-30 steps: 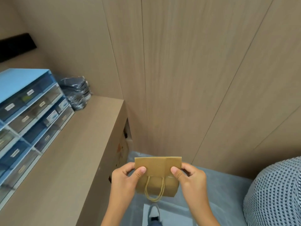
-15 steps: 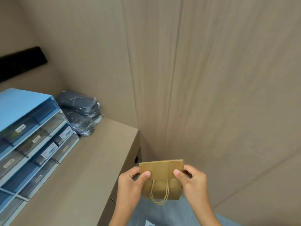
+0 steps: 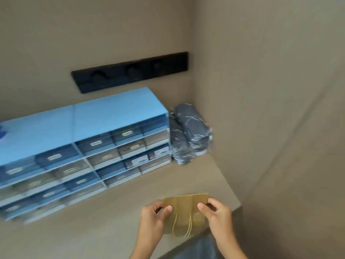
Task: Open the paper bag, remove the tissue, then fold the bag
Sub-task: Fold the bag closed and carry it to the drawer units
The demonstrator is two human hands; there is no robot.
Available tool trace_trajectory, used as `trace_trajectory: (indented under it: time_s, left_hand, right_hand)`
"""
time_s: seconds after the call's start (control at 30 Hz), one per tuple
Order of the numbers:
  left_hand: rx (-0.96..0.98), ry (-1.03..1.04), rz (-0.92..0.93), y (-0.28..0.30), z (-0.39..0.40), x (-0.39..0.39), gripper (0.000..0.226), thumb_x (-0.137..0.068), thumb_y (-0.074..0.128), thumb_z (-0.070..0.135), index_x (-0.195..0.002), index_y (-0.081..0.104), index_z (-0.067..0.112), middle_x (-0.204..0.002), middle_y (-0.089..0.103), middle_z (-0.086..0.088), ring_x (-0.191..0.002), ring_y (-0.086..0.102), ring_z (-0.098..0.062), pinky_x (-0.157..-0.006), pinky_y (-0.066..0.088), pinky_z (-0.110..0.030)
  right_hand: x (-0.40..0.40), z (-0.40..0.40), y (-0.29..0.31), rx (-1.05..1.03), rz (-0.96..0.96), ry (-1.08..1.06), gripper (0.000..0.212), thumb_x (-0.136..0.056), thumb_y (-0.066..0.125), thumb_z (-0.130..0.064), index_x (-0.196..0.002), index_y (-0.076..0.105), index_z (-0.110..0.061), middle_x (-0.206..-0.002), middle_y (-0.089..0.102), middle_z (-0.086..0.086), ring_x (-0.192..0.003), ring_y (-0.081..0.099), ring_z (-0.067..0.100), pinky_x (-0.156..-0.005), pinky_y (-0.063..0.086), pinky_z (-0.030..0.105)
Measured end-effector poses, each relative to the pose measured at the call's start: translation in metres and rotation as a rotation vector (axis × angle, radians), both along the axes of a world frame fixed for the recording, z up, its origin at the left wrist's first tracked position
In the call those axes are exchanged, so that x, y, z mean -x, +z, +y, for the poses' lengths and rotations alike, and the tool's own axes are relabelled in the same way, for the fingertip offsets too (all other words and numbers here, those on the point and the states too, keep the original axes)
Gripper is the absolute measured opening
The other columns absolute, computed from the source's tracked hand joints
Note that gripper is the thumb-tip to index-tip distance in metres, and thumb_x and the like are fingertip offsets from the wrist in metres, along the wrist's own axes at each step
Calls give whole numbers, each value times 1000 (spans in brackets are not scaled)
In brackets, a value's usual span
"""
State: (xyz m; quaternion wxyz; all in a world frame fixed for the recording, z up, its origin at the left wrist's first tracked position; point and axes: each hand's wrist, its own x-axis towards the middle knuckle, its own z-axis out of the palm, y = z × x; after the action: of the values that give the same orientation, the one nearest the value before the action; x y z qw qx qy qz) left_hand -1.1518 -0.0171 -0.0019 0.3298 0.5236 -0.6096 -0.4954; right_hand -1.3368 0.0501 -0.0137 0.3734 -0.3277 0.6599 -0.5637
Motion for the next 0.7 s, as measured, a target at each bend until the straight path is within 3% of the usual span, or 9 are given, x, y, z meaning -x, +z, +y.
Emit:
trace_trajectory:
  time_s: [0.13, 0.23, 0.43, 0.5, 0.57, 0.63, 0.7]
  left_hand:
    - [1, 267, -49, -11, -19, -25, 13, -86, 72, -1, -78, 79, 5, -74, 80, -6, -67, 68, -15, -66, 52, -31]
    - [-36, 404, -53, -20, -36, -41, 17, -87, 71, 0, -80, 79, 12, -80, 80, -4, -76, 73, -20, -73, 55, -36]
    - [-53, 513, -87, -35, -73, -65, 15, -89, 65, -2, -83, 78, 3, -79, 78, -7, -71, 66, -16, -71, 52, -32]
    - [-62, 493, -96, -36, -86, -66, 19, -89, 65, -2, -77, 77, 8, -70, 73, 1, -65, 60, -10, -67, 48, -29]
    - [-49, 450, -133, -37, -97, -67, 32, -88, 64, -2, -68, 72, 22, -60, 67, 16, -58, 56, 1, -61, 45, -26]
    - [-46, 425, -156, -41, -103, -68, 31, -89, 64, -4, -78, 76, 22, -68, 70, 20, -65, 62, 4, -66, 51, -25]
    - [-50, 422, -149, -46, -105, -68, 27, -88, 63, -7, -98, 80, 12, -80, 75, 18, -76, 69, 9, -74, 54, -14]
  right_hand:
    - [-14, -65, -14, -38, 12, 261, 25, -81, 71, -1, -76, 79, -25, -76, 79, -4, -67, 71, 5, -61, 52, 13]
    - [-30, -107, -21, -48, 51, 396, 27, -81, 71, -3, -72, 78, -27, -74, 79, -8, -66, 68, 3, -63, 52, 14]
    - [-54, -169, -31, -35, 143, 494, 20, -80, 71, -4, -70, 75, -21, -72, 77, -2, -62, 64, 3, -61, 51, 19]
    - [-55, -181, -36, -35, 161, 481, 20, -80, 71, -4, -70, 75, -20, -71, 77, -1, -61, 64, 5, -60, 51, 18]
    - [-54, -187, -41, -35, 176, 464, 12, -80, 72, -3, -71, 74, -12, -70, 76, 6, -61, 63, 12, -63, 52, 29]
    - [-53, -188, -44, -46, 190, 465, 7, -81, 71, -5, -74, 73, -6, -72, 76, 11, -64, 64, 17, -66, 54, 37]
    - [-52, -188, -46, -51, 205, 477, 7, -82, 71, -7, -76, 73, -10, -74, 77, 6, -66, 66, 16, -68, 54, 37]
